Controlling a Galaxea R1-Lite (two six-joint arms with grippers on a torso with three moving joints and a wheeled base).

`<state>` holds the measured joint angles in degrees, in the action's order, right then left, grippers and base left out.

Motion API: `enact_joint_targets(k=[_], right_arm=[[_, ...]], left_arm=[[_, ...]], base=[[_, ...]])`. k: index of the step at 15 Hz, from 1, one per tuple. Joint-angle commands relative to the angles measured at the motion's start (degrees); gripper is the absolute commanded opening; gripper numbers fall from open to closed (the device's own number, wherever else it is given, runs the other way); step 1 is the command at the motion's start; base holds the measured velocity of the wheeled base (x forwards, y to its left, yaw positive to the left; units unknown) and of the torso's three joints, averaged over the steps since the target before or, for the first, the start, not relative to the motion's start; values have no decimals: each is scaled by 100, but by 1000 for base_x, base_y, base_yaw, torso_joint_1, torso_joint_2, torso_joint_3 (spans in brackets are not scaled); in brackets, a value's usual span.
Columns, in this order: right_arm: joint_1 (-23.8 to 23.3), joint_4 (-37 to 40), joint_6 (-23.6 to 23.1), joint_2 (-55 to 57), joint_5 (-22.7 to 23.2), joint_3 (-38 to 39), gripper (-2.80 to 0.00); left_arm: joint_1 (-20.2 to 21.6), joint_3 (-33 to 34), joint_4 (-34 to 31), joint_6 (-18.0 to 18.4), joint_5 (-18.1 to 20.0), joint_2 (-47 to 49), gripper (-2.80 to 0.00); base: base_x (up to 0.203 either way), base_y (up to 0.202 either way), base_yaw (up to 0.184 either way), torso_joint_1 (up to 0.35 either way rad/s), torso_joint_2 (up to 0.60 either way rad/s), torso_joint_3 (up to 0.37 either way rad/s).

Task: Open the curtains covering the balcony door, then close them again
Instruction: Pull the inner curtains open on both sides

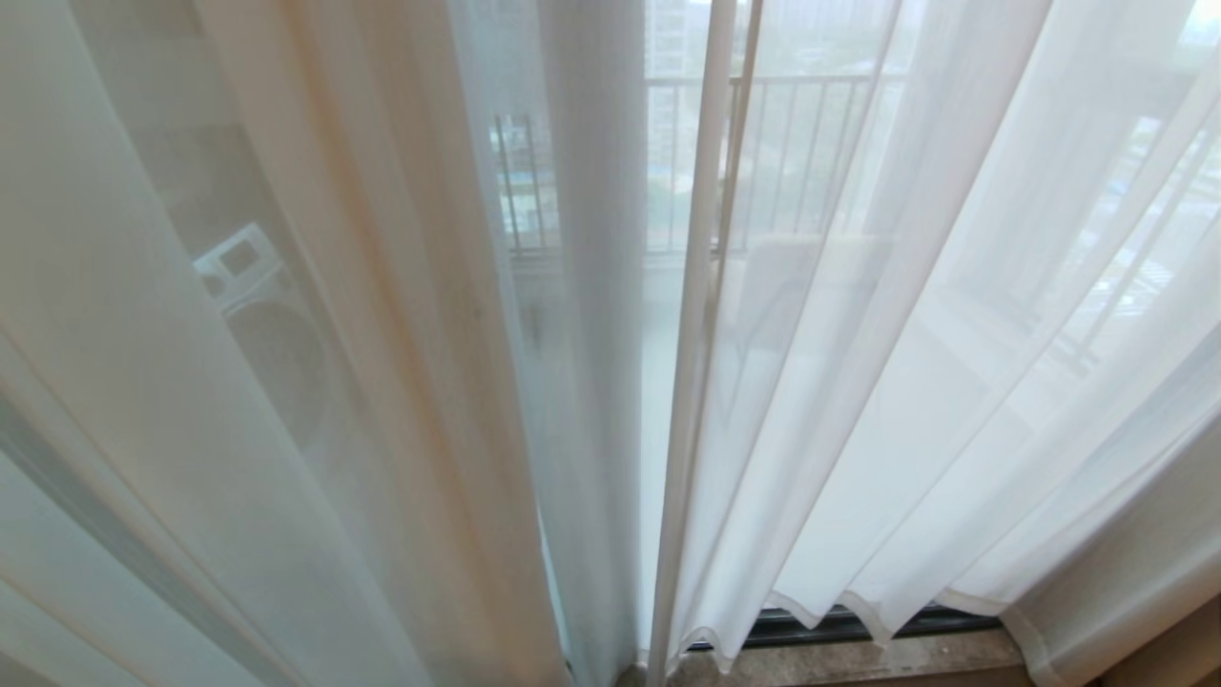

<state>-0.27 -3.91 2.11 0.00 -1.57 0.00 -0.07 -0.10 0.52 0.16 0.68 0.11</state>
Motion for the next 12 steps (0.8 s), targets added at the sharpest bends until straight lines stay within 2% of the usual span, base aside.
enact_joint_targets(k=[1, 12], right_arm=[[0, -4, 0, 0, -1, 0, -280], [9, -4, 0, 0, -1, 0, -280]], left_arm=[[-1, 1, 1, -7, 2, -2, -280], [-1, -178, -137, 43, 91, -1, -280]], base=[[0, 0, 0, 0, 0, 0], [0, 0, 0, 0, 0, 0]])
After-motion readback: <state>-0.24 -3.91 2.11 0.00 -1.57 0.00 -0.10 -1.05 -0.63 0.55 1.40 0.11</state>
